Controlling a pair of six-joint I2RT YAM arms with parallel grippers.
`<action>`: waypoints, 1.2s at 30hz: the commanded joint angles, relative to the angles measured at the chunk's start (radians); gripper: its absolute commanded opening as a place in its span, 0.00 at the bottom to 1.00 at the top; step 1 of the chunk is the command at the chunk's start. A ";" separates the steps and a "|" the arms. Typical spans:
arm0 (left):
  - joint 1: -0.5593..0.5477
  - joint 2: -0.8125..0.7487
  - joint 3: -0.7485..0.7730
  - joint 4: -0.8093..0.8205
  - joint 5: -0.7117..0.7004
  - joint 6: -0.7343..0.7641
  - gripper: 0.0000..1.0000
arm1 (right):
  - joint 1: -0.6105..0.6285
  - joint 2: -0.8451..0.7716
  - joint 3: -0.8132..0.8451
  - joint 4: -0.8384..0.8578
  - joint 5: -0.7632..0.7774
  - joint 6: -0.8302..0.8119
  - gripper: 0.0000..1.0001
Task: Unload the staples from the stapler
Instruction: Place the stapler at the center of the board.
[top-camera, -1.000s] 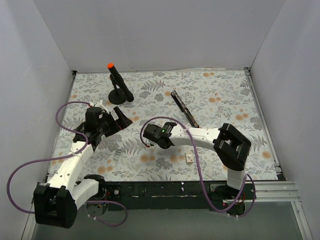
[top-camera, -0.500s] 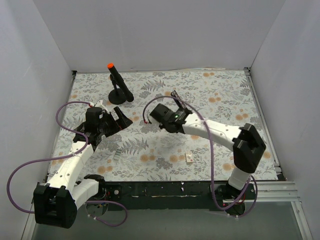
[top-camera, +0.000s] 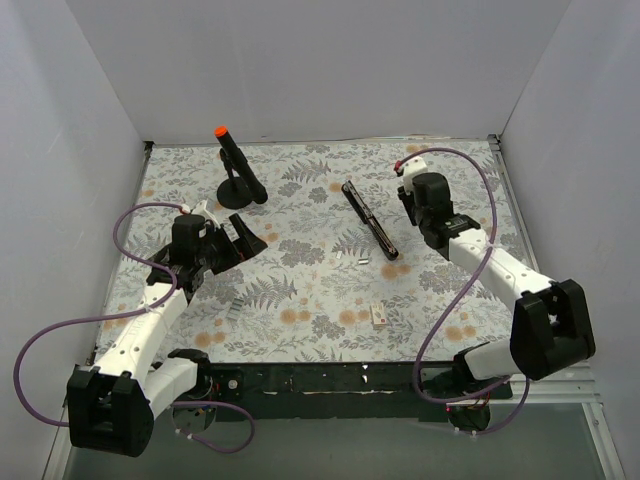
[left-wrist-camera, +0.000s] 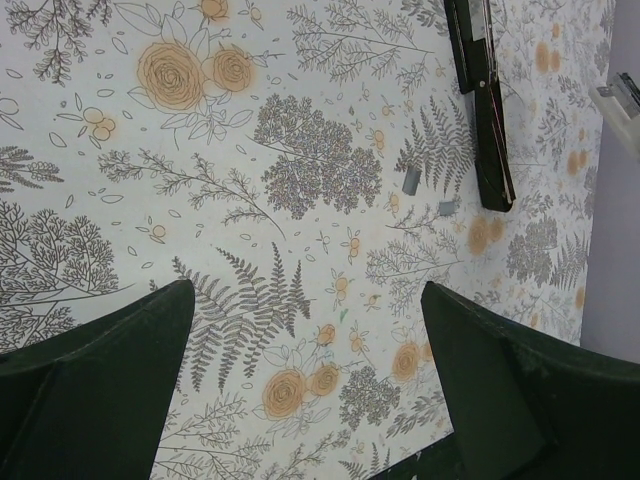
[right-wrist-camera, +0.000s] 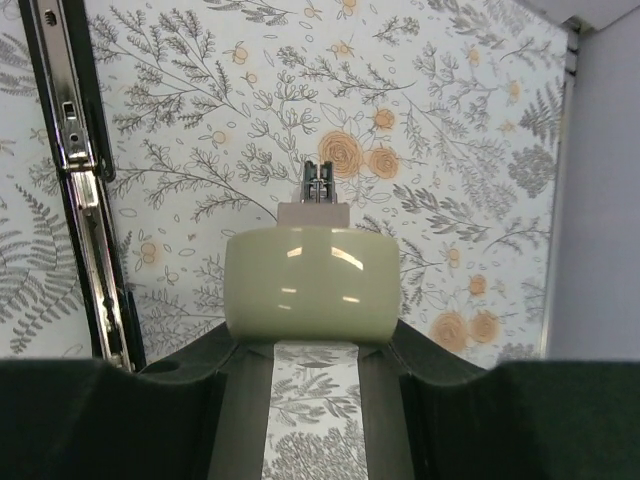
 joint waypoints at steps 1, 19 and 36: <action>-0.004 0.000 -0.015 0.015 0.024 0.007 0.98 | -0.102 0.025 -0.060 0.346 -0.191 0.131 0.11; -0.004 0.067 -0.017 0.025 0.021 0.010 0.98 | -0.222 0.389 -0.083 0.803 -0.348 0.289 0.19; -0.004 0.082 -0.011 0.021 0.000 0.011 0.98 | -0.225 0.544 0.184 0.558 -0.363 0.276 0.38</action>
